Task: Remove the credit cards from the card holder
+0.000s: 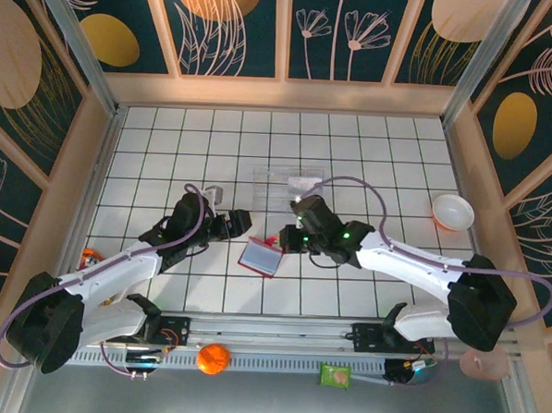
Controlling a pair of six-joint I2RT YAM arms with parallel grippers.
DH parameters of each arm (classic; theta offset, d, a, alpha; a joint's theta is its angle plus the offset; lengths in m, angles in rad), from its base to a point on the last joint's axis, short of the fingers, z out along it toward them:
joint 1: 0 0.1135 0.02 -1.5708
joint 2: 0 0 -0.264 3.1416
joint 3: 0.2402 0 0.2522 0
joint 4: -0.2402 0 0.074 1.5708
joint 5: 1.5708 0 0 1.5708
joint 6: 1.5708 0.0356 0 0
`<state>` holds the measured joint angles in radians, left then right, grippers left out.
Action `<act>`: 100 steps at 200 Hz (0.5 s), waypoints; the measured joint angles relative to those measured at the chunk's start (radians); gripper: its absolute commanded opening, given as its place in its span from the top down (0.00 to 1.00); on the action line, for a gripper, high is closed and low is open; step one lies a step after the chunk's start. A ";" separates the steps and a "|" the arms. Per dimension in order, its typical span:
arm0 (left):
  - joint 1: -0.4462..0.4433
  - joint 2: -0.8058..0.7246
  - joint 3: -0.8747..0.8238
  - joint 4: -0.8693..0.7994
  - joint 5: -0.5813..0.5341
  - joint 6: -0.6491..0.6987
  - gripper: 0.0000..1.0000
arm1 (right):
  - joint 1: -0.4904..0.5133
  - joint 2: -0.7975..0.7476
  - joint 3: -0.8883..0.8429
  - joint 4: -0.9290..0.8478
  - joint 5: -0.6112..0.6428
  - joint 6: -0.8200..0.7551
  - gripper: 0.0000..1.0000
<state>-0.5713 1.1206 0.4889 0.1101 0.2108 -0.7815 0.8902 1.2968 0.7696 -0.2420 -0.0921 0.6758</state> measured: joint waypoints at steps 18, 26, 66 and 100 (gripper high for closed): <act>0.000 0.022 0.000 0.002 0.021 0.015 0.24 | -0.060 -0.049 -0.101 -0.014 0.038 0.054 1.00; 0.000 0.040 0.000 0.002 0.029 0.019 0.24 | -0.078 -0.066 -0.141 -0.024 0.053 0.084 1.00; -0.024 0.155 0.040 0.006 0.074 0.045 0.32 | -0.097 -0.073 -0.228 -0.065 0.126 0.179 1.00; -0.064 0.239 0.080 0.041 0.106 0.056 0.45 | -0.113 -0.012 -0.227 -0.061 0.190 0.188 1.00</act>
<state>-0.6357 1.3594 0.5694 0.1509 0.3172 -0.7258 0.7773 1.2846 0.5423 -0.3031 0.0982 0.8635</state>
